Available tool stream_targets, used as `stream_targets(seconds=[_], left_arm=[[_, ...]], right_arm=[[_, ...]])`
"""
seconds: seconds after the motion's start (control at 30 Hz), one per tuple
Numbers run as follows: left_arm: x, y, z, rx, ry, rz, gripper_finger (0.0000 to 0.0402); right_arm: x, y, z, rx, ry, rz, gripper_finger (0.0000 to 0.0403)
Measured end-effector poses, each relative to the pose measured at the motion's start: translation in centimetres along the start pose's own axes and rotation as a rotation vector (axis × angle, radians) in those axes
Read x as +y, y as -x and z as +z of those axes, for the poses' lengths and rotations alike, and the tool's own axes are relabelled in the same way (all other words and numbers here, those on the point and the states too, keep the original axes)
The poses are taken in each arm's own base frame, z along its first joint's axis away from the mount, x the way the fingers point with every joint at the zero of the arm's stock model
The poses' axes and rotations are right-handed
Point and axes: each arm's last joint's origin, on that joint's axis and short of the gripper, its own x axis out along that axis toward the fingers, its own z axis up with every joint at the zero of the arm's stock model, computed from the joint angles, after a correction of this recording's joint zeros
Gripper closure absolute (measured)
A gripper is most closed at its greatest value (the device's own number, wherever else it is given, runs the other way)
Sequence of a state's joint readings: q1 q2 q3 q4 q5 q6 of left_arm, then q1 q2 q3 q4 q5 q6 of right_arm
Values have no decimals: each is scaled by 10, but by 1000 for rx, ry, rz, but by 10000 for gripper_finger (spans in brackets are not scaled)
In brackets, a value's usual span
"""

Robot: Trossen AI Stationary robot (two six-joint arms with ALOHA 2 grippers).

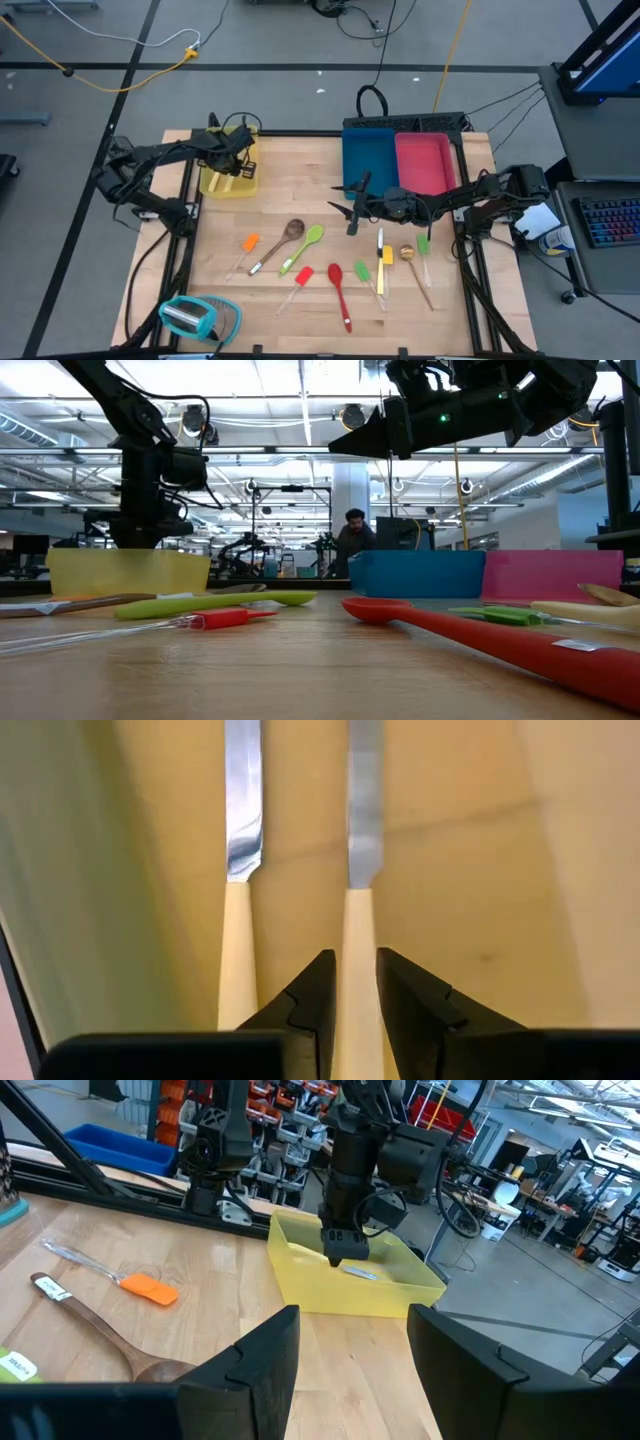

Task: Pick & Place Kitchen Items
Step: Put the yellow knife into the yellow bin

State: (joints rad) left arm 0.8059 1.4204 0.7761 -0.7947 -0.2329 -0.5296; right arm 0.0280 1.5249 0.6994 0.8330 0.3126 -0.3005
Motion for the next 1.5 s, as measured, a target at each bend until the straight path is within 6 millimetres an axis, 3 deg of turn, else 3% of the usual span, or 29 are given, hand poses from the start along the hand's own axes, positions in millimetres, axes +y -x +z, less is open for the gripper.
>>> stream_targets(seconds=[0.3, 1.5], left_arm=[[-1, 0, 1, -14, 3, -8, 337], [-11, 2, 7, -102, -26, -61, 334]], right_arm=[[0, 0, 0, 0, 0, 0, 220], [0, 0, 0, 0, 0, 0, 220]])
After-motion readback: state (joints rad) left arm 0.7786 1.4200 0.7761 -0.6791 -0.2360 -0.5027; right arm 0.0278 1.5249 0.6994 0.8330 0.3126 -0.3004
